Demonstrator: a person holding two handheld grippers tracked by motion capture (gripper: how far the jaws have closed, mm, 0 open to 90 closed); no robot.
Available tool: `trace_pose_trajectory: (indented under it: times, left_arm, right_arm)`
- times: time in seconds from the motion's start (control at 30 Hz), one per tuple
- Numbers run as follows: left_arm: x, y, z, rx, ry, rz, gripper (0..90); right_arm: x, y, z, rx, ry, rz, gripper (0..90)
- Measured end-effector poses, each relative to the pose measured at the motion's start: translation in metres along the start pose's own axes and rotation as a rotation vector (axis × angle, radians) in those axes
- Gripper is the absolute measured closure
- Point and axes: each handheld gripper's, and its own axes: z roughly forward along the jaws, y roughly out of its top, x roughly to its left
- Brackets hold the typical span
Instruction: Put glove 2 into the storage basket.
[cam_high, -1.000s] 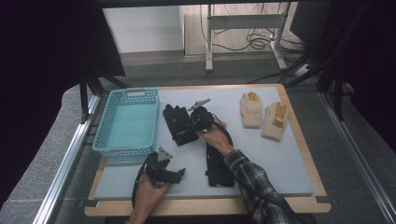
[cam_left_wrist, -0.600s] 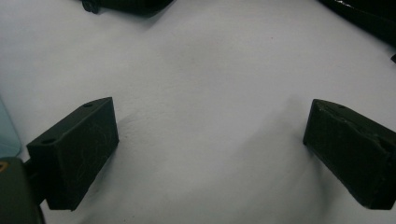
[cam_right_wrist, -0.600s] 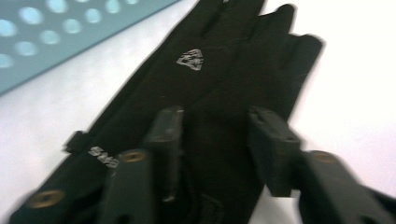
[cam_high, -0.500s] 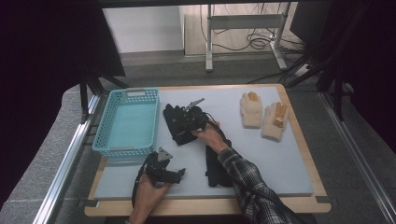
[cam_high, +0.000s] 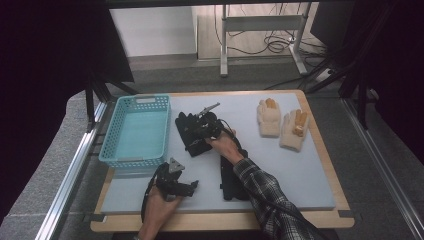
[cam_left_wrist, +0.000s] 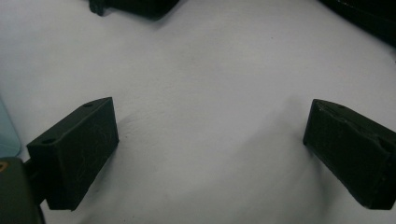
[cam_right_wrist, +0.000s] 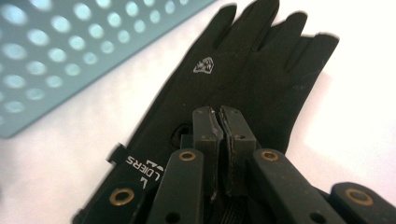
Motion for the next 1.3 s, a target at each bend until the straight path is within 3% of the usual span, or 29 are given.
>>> trace_pose_trajectory:
  times: [0.4,0.73,0.87,1.3]
  left_arm:
    - [0.0,0.0,0.0,0.001,0.0,0.0,3.7]
    - [0.0,0.0,0.0,0.0,0.0,0.001,3.7]
    - [0.0,0.0,0.0,-0.002,0.0,0.0,3.7]
    - [0.0,0.0,0.0,-0.003,0.001,-0.002,3.7]
  right_arm:
    - [0.005,0.003,-0.048,-0.072,0.029,0.023,85.3]
    - [0.011,-0.009,-0.104,-0.13,0.015,0.026,88.8]
    - [0.016,-0.024,-0.122,-0.126,-0.006,0.005,88.8]
    - [0.027,-0.096,-0.181,-0.169,-0.004,0.08,88.8]
